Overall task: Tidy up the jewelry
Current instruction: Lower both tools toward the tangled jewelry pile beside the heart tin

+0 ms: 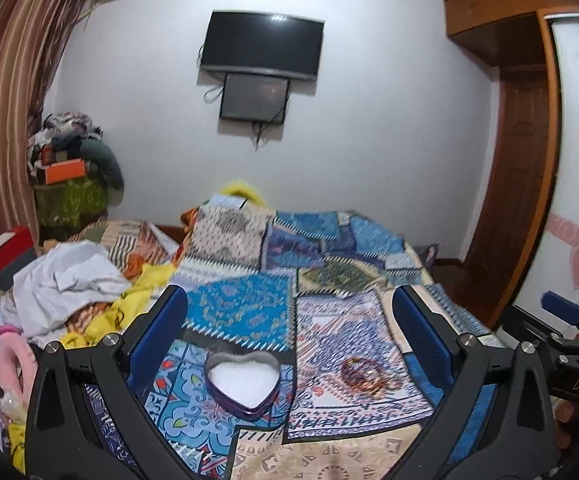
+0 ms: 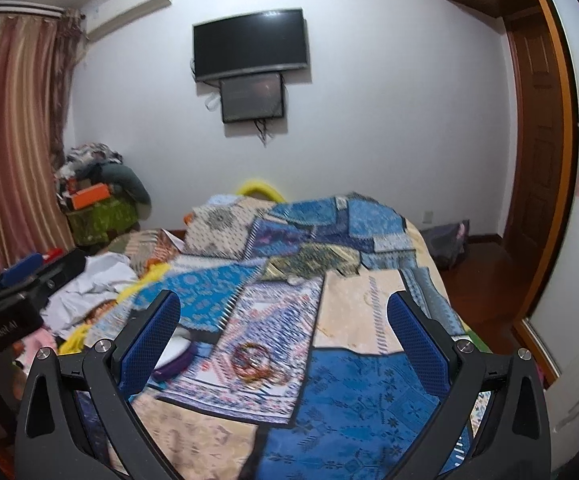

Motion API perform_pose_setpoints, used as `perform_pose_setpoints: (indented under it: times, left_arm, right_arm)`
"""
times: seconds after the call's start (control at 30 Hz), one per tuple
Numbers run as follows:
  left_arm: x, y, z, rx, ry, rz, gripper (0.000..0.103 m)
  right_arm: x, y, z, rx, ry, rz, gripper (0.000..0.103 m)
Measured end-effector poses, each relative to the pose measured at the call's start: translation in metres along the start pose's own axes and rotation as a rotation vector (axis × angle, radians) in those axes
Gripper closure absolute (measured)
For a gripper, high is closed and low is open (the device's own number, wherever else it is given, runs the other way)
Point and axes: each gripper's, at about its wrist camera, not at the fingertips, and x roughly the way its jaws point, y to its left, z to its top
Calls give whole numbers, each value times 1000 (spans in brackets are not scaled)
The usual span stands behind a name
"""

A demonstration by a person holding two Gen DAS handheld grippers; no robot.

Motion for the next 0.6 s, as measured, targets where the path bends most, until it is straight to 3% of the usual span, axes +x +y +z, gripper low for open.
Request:
perform_pose_setpoints:
  times: [0.27,0.47,0.6]
  left_arm:
    - [61,-6,-33,35,199,20,0]
    - [98,-16,-59,24,330,-69,1]
    - [115,-29,-72,59,393,-106,16]
  right_arm:
    - [42,-30,-25,10,153,-69,0]
    - [62,-40,-41,-6,242,-65,1]
    - [75,-46,-47,12,287,-18,6]
